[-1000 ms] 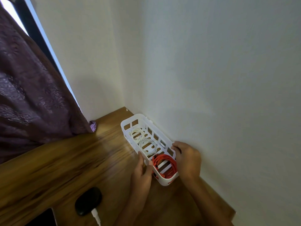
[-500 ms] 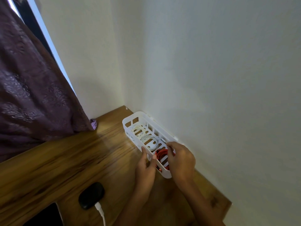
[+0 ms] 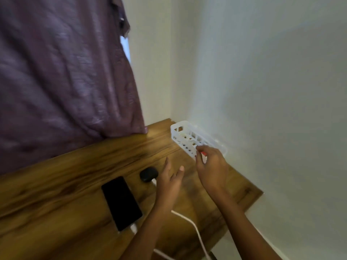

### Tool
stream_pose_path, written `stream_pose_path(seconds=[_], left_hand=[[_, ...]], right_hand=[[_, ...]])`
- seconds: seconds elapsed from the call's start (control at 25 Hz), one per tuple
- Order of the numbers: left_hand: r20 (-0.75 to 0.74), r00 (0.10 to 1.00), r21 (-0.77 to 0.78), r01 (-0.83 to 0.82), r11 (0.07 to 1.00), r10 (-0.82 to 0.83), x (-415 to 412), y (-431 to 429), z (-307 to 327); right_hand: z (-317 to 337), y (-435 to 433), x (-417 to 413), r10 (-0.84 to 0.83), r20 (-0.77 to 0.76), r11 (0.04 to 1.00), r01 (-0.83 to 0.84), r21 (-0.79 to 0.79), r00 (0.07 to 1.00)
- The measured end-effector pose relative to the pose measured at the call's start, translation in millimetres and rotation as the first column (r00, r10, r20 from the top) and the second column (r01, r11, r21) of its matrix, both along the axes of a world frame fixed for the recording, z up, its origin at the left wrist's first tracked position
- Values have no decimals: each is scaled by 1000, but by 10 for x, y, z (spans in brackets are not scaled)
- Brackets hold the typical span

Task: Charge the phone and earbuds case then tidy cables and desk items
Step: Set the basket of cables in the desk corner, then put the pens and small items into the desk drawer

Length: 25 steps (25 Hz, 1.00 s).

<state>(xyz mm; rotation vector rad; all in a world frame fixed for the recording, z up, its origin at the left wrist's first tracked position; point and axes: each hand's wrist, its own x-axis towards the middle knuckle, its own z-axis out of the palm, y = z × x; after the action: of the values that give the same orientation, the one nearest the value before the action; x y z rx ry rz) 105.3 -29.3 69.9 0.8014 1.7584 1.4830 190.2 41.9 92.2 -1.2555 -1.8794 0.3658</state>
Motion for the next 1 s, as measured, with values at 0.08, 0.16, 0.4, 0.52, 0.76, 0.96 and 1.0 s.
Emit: stream_pose_path(seconds=[0.08,0.16,0.4,0.52,0.76,0.96,1.0], left_hand=[[-25,999,15,-22,1000,22,-27,-549,120],[-51,994,26,-100,995,101,-70,-1153,193],[-116,964,104,-228,968,239,-274,-2367,467],[-191,929,135,-294,946,316,-427,-2982,515],[-129,894,154,-411,899,430,-671,-4445,374],[-70,899,124,-421,898,431,-804,-5896,158],[-39,899,123,-428,895,435,-845,-6221,124]], right_hand=[[94,-432,-106,38,-47,999,-36,26,998],[211,-962,-170,117,-79,993,-114,39,990],[262,-2211,-438,301,-133,953,-297,54,944],[332,-2846,-561,371,-101,928,-364,83,923],[319,-4282,-857,458,-105,888,-448,106,883],[195,-5635,-1131,471,-158,880,-474,23,868],[146,-5949,-1178,480,-152,872,-489,-26,864]])
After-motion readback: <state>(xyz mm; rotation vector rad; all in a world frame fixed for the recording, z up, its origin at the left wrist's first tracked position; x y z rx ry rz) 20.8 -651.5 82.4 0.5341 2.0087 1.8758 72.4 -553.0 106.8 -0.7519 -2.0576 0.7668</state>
